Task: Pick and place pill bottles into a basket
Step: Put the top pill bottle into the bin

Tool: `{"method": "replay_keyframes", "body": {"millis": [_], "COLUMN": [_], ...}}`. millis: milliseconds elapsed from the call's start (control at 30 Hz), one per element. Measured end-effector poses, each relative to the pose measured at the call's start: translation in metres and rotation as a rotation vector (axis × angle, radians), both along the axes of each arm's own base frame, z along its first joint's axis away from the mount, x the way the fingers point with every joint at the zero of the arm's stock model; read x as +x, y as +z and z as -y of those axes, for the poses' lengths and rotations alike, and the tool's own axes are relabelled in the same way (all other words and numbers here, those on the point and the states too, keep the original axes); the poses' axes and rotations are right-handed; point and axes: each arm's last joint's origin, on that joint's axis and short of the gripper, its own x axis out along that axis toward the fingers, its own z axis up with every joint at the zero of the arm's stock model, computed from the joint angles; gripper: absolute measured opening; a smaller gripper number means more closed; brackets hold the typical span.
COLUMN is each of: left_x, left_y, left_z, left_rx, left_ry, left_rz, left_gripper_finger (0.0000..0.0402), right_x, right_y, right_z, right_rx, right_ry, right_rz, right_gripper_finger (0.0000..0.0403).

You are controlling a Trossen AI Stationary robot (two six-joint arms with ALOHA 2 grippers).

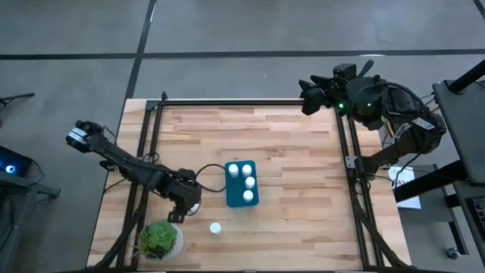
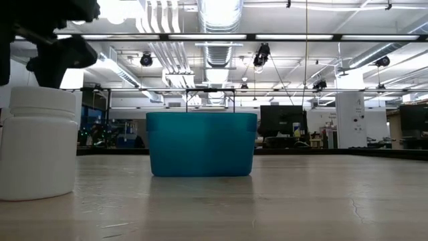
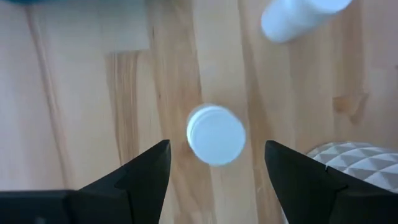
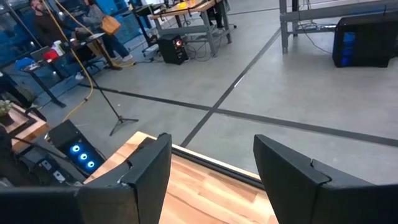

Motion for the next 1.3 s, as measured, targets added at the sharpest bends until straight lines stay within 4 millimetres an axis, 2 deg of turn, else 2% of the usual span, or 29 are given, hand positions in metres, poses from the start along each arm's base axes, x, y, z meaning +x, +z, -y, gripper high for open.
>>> {"method": "replay_keyframes", "body": {"millis": [833,1100,1200,1300], "left_x": [-0.001,0.001,0.001,0.001], "left_y": [-0.032,-0.034,-0.034,-0.034], "left_z": [0.0,0.001,0.0,0.0], "left_rx": [-0.027,-0.034,-0.036,-0.035], "left_ry": [0.024,0.028,0.035,0.035], "left_rz": [0.033,0.065,0.063,0.063], "left_gripper_finger": [0.0242,0.0241,0.0226,0.0194], "right_x": [0.007,0.007,0.007,0.007], "right_y": [-0.002,-0.002,-0.002,-0.002], "right_z": [0.0,0.0,0.0,0.0], "right_rx": [-0.001,0.0,0.001,0.001], "right_ry": [0.003,0.005,0.007,0.007], "right_rz": [0.034,0.036,0.036,0.036], "right_gripper_finger": [0.0219,0.0219,0.0219,0.0219]}}
